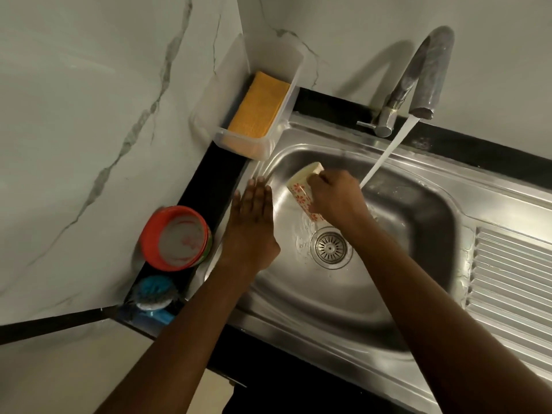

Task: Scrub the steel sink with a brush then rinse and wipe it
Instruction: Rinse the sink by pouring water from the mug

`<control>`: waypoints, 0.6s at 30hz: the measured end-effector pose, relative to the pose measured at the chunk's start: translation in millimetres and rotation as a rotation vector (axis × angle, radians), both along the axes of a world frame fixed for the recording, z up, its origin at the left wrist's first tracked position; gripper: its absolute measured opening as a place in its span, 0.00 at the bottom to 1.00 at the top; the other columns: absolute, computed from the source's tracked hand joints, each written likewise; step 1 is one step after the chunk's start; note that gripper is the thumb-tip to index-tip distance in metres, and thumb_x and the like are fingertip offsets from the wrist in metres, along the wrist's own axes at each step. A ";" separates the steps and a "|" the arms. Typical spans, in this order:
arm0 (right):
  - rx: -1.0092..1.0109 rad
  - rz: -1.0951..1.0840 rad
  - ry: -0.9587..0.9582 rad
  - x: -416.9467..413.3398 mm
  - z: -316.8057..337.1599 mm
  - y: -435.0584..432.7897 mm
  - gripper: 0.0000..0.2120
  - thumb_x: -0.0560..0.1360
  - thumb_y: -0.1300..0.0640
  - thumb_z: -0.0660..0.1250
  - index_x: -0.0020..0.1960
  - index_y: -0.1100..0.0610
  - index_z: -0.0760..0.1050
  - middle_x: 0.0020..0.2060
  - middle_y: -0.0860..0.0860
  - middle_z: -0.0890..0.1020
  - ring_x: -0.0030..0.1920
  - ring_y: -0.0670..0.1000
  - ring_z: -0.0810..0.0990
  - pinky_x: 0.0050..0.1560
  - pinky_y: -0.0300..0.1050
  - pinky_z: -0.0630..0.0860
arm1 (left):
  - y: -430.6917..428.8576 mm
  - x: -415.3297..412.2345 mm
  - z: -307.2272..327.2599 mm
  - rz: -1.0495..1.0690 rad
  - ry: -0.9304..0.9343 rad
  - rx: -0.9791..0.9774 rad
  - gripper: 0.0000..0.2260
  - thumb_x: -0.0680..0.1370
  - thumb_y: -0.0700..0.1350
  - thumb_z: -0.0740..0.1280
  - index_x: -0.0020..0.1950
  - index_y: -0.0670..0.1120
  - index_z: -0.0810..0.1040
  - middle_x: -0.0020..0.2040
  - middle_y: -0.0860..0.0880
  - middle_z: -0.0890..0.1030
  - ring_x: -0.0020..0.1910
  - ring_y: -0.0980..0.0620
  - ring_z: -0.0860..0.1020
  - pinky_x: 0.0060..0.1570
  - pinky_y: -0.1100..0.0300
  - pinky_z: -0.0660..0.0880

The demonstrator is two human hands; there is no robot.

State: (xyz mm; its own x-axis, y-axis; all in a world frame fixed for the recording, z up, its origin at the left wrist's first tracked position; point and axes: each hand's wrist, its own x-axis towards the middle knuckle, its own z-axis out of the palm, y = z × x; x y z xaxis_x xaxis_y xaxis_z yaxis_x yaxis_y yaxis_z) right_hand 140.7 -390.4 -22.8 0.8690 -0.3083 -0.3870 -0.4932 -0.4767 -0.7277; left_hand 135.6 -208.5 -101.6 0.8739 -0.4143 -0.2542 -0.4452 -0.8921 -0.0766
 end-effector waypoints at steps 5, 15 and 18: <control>-0.162 0.395 -0.040 9.8 9.8 31.5 0.14 0.84 0.53 0.59 0.51 0.60 0.80 0.42 0.53 0.80 0.35 0.44 0.76 0.31 0.40 0.72 | 15.2 2.7 0.8 0.057 -0.027 -0.028 0.48 0.77 0.49 0.66 0.84 0.38 0.35 0.84 0.37 0.36 0.84 0.37 0.37 0.83 0.42 0.43; 0.238 0.176 0.193 -47.5 12.6 -16.0 0.13 0.84 0.56 0.64 0.42 0.56 0.79 0.44 0.58 0.85 0.41 0.57 0.88 0.45 0.52 0.86 | 38.9 -28.9 3.6 -0.199 0.116 0.155 0.38 0.82 0.52 0.54 0.84 0.39 0.36 0.83 0.38 0.33 0.82 0.39 0.32 0.82 0.40 0.39; 0.095 0.106 0.152 -31.7 9.6 -18.2 0.12 0.84 0.55 0.62 0.53 0.61 0.81 0.49 0.59 0.85 0.42 0.58 0.88 0.47 0.56 0.86 | 33.3 -14.7 4.6 -0.147 0.027 0.036 0.38 0.82 0.52 0.57 0.85 0.40 0.39 0.84 0.38 0.37 0.84 0.39 0.36 0.83 0.41 0.42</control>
